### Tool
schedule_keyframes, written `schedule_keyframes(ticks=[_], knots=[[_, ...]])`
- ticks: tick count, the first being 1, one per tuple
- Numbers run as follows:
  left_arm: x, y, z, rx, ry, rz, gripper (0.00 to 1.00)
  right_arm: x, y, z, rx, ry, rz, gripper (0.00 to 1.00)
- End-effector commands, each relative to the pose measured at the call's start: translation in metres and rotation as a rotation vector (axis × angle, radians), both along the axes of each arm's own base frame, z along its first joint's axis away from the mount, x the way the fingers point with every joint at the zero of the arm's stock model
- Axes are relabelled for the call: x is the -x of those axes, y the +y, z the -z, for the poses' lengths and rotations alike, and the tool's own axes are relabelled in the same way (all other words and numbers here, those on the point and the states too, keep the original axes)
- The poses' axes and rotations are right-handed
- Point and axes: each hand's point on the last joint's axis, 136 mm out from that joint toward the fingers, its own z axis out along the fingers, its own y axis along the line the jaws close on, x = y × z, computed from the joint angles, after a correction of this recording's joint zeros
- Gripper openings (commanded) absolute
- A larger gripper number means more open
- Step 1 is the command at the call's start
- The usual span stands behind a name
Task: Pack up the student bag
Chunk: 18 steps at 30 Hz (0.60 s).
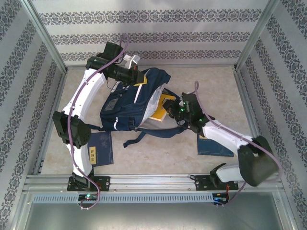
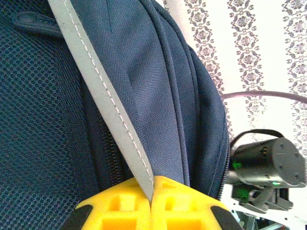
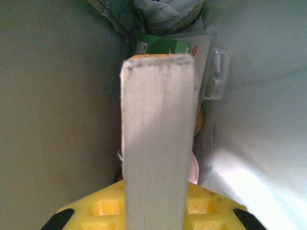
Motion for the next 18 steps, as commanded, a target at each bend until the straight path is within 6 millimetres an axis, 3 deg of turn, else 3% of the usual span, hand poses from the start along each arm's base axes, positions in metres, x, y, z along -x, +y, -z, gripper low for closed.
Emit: schedule_keyframes(ticks=[1, 10, 11, 13, 14, 18], knots=[[0.018, -0.011, -0.072, 0.162, -0.185, 0.087, 0.0, -0.029, 0.019, -0.042, -0.057, -0.168, 0.033, 0.0], [0.016, -0.015, -0.066, 0.157, -0.174, 0.095, 0.0, -0.063, 0.08, -0.015, 0.013, -0.13, 0.016, 0.02], [0.015, -0.016, -0.065, 0.155, -0.172, 0.094, 0.0, -0.066, 0.086, -0.011, 0.018, -0.125, 0.005, 0.09], [0.011, -0.016, -0.062, 0.148, -0.169, 0.089, 0.0, -0.072, 0.095, -0.004, 0.036, -0.114, -0.022, 0.41], [0.009, -0.016, -0.061, 0.146, -0.167, 0.087, 0.0, -0.073, 0.098, -0.003, 0.041, -0.119, -0.039, 0.51], [-0.001, -0.017, -0.05, 0.12, -0.151, 0.07, 0.0, -0.064, 0.087, -0.017, 0.118, -0.204, -0.077, 0.76]])
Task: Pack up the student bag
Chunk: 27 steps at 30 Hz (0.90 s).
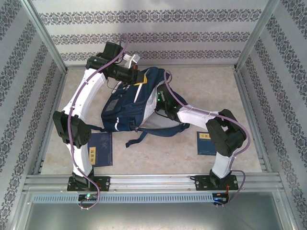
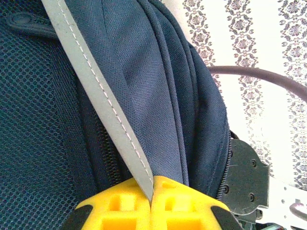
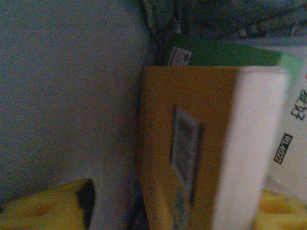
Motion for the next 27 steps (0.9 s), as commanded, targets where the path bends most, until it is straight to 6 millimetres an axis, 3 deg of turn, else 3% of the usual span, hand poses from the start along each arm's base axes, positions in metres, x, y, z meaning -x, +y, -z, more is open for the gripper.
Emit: schedule_keyframes(ticks=[1, 6, 11, 15, 18, 23, 25, 27], knots=[[-0.001, -0.016, -0.048, 0.112, -0.148, 0.068, 0.0, 0.006, -0.007, -0.035, 0.064, -0.144, -0.045, 0.8], [-0.015, -0.012, -0.036, 0.066, -0.153, 0.024, 0.0, 0.034, -0.036, -0.066, 0.188, -0.252, -0.073, 0.85], [-0.034, -0.011, -0.018, 0.03, -0.134, -0.041, 0.0, 0.057, -0.086, -0.06, 0.318, -0.21, 0.034, 0.82], [-0.048, -0.013, 0.001, 0.015, -0.114, -0.081, 0.0, 0.082, -0.148, -0.048, 0.502, -0.176, 0.195, 0.79], [-0.05, -0.02, 0.015, -0.01, -0.102, -0.082, 0.0, 0.101, -0.194, -0.052, 0.625, -0.179, 0.298, 0.79], [-0.048, -0.045, 0.043, -0.056, -0.076, -0.047, 0.13, 0.13, -0.259, -0.061, 0.672, -0.173, 0.473, 0.81], [-0.048, -0.055, 0.051, -0.062, -0.067, -0.034, 0.17, 0.137, -0.267, -0.065, 0.659, -0.195, 0.467, 0.82], [-0.047, -0.063, 0.055, -0.074, -0.066, -0.024, 0.33, 0.141, -0.266, -0.068, 0.656, -0.203, 0.432, 0.82]])
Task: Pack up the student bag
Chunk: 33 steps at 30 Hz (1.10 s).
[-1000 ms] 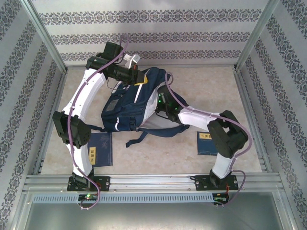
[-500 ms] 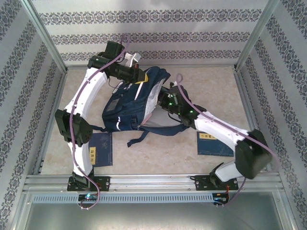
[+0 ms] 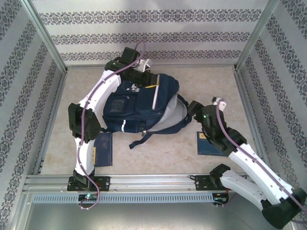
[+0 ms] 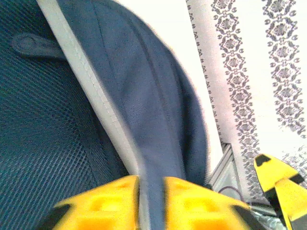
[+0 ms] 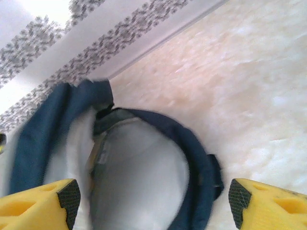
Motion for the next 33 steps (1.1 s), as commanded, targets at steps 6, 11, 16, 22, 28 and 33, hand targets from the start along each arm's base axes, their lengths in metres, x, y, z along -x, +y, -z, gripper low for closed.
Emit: schedule_keyframes(ticks=[6, 11, 16, 22, 28, 33], knots=[[0.008, 0.0, -0.033, -0.077, -0.172, -0.047, 0.5, 0.018, 0.016, 0.01, 0.082, 0.064, -0.195, 0.84], [0.044, 0.067, -0.046, -0.223, -0.265, -0.263, 0.55, 0.029, 0.037, 0.016, 0.069, 0.092, -0.312, 0.84], [0.094, 0.152, -0.026, -0.335, -0.236, -0.543, 0.6, 0.041, 0.058, 0.026, 0.065, 0.13, -0.406, 0.84], [0.161, 0.238, 0.049, -0.432, -0.002, -0.878, 0.81, 0.057, 0.087, 0.037, 0.075, 0.189, -0.537, 0.84], [0.206, 0.274, 0.121, -0.408, 0.174, -1.056, 0.88, 0.072, 0.112, 0.036, 0.023, 0.163, -0.636, 0.85], [0.225, 0.274, 0.172, -0.433, 0.326, -1.074, 0.91, 0.084, 0.127, 0.028, -0.065, 0.134, -0.722, 0.84]])
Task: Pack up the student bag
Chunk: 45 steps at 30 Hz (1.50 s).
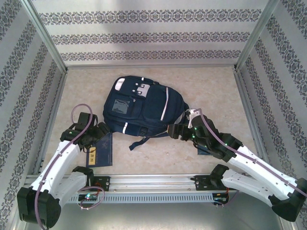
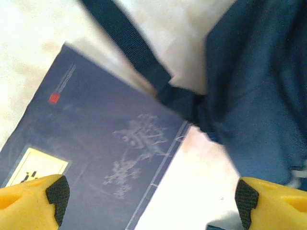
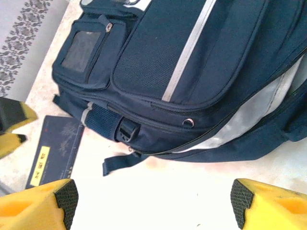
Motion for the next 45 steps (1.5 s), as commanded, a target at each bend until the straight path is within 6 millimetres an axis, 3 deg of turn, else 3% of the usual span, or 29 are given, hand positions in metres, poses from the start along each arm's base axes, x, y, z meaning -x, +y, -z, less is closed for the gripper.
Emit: schedule_keyframes(ticks=[1, 7, 17, 33, 38, 42, 45], knots=[[0.005, -0.002, 0.023, 0.067, 0.044, -0.089, 0.91, 0.009, 0.014, -0.01, -0.075, -0.001, -0.069, 0.83], [0.011, -0.018, 0.053, 0.165, 0.107, -0.091, 0.91, 0.018, 0.018, -0.008, -0.097, 0.023, -0.103, 0.83], [0.023, -0.044, 0.08, 0.28, 0.155, -0.032, 0.92, 0.019, 0.024, -0.008, -0.098, 0.036, -0.122, 0.83], [0.034, -0.121, 0.055, 0.416, 0.075, 0.17, 0.93, 0.015, 0.063, 0.022, -0.021, 0.119, -0.214, 0.83], [0.031, -0.143, 0.052, 0.4, 0.074, 0.282, 0.93, 0.016, 0.075, 0.029, -0.004, 0.136, -0.256, 0.82], [0.028, -0.163, 0.05, 0.381, 0.071, 0.385, 0.91, 0.02, 0.088, 0.046, 0.004, 0.2, -0.298, 0.8], [0.027, -0.182, 0.046, 0.352, 0.065, 0.531, 0.9, 0.017, 0.085, 0.057, 0.024, 0.225, -0.263, 0.78]])
